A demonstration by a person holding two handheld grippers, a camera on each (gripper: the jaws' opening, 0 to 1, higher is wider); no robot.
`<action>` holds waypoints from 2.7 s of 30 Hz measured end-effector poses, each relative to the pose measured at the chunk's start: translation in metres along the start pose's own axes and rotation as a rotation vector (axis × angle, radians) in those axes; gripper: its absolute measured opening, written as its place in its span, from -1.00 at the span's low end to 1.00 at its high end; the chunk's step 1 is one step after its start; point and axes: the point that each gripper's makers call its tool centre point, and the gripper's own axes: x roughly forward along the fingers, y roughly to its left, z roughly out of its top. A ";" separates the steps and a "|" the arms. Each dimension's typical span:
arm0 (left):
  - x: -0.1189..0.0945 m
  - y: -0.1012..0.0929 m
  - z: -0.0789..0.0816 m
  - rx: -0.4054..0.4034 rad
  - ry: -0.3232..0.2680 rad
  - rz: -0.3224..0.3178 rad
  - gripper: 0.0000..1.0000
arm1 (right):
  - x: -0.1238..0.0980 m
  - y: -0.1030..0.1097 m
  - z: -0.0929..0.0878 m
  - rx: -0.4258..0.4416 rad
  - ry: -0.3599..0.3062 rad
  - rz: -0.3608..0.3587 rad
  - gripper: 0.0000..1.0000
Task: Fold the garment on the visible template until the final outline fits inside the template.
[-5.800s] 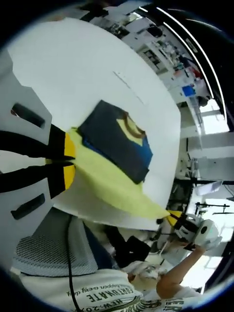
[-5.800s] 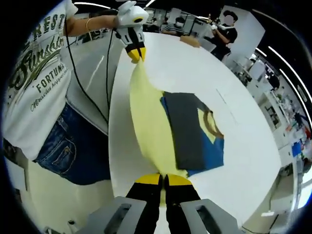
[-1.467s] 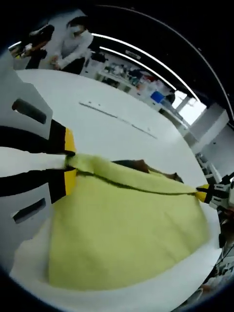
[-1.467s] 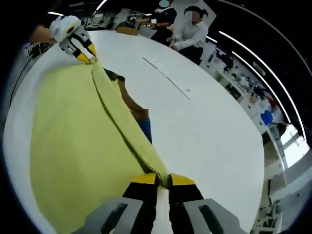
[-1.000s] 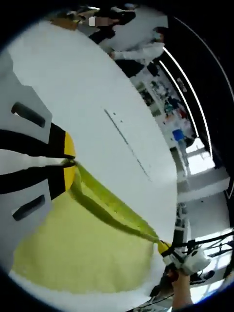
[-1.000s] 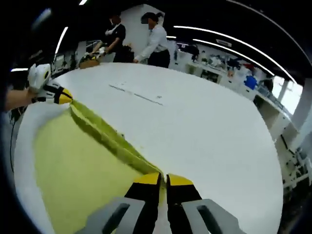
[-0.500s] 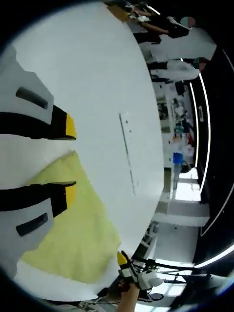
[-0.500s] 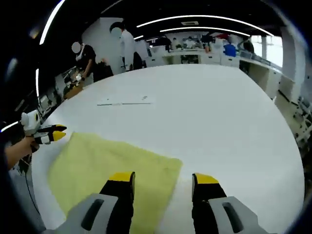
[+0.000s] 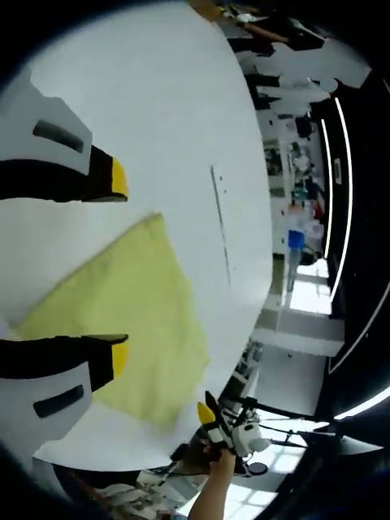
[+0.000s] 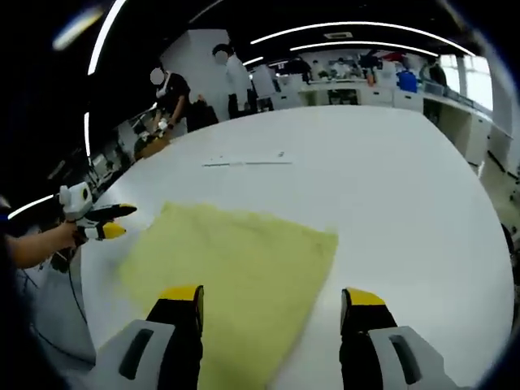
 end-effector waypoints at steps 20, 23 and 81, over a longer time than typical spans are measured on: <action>-0.028 -0.034 -0.053 -0.040 0.062 -0.062 -0.05 | -0.036 0.023 -0.065 -0.006 0.054 0.049 -0.18; -0.030 -0.039 -0.058 -0.058 0.060 -0.078 -0.12 | -0.036 0.023 -0.073 -0.005 0.060 0.053 -0.31; -0.033 -0.042 -0.074 -0.136 0.107 -0.013 -0.78 | -0.031 0.021 -0.083 0.096 0.096 -0.007 -0.83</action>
